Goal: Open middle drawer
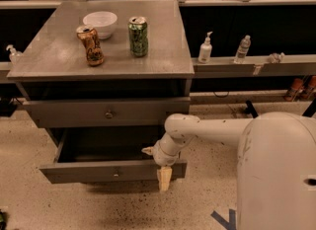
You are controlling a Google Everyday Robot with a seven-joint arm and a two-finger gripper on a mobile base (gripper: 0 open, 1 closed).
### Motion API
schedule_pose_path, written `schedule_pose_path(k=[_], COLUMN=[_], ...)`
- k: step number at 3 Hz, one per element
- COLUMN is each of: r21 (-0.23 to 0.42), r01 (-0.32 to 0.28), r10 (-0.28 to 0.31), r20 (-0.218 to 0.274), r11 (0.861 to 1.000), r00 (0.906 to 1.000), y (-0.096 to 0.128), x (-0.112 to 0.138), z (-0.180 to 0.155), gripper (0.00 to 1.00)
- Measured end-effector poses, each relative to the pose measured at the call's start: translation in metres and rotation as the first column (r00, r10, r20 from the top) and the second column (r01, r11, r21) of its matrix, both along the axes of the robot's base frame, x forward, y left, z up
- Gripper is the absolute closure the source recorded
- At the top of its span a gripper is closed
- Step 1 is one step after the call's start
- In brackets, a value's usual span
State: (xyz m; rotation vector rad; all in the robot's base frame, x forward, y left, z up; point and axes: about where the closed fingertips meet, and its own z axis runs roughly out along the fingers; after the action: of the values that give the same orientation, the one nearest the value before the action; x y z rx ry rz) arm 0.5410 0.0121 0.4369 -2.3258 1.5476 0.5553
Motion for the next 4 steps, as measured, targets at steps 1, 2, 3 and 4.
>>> schedule_pose_path(k=[1, 2, 3, 4], r21=[0.0, -0.012, -0.015, -0.009], r01=[0.0, -0.069, -0.102, -0.105], r10=[0.0, 0.069, 0.101, 0.104], r20=[0.0, -0.025, -0.072, -0.086], r11=[1.0, 0.998, 0.995, 0.994], r00=[1.0, 0.9973, 0.9923, 0.9909], y=[0.0, 0.029, 0.044, 0.045], x=[0.0, -0.004, -0.013, -0.02], z=[0.0, -0.015, -0.031, -0.029], gripper=[0.0, 0.12, 0.34, 0.48])
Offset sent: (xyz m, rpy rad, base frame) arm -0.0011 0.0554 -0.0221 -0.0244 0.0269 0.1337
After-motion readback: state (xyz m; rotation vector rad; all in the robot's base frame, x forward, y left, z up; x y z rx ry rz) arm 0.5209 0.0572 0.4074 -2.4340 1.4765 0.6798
